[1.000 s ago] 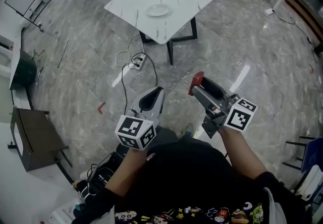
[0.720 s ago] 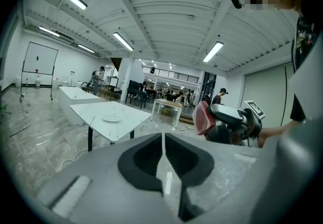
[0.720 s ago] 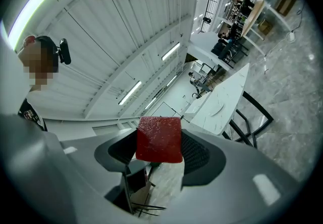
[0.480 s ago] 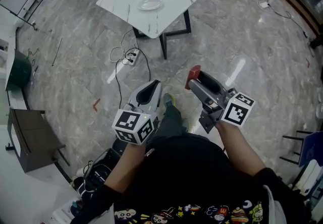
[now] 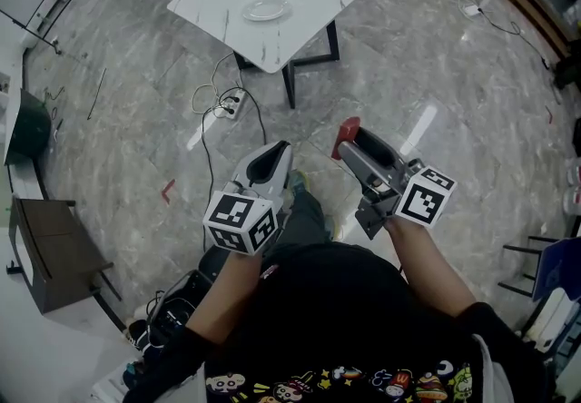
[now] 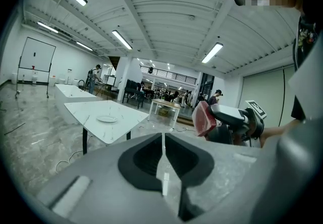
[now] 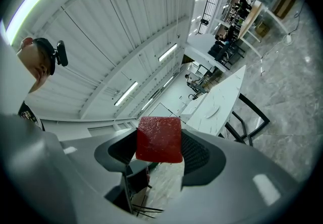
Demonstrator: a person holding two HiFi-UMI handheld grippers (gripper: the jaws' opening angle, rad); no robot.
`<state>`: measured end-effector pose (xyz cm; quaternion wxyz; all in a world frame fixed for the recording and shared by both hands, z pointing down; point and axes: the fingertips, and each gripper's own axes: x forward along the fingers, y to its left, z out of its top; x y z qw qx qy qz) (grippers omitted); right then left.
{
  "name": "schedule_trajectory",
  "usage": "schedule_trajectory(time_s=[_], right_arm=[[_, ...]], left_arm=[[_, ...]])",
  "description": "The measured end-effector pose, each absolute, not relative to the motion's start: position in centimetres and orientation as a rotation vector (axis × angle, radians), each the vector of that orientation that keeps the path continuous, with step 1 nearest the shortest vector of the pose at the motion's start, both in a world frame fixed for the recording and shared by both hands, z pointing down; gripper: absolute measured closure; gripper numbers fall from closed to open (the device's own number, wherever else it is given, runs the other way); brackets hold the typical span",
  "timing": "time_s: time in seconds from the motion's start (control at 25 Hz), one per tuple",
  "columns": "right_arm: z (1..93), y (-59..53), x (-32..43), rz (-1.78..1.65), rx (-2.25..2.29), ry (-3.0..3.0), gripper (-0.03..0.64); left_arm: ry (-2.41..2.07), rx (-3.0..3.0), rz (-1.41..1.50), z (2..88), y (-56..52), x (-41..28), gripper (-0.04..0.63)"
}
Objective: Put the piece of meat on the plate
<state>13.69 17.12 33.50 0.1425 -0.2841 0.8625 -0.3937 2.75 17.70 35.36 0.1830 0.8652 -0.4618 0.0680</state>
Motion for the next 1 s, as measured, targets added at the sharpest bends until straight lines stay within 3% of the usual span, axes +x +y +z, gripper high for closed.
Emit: schedule_trajectory(time_s=[1.0], right_arm=[[35.9, 6.3, 10.0, -1.217, -0.859, 2.496, 0.321]], left_arm=[[-1.270, 2.409, 0.194, 37.3, 6.4, -0.3, 0.575]])
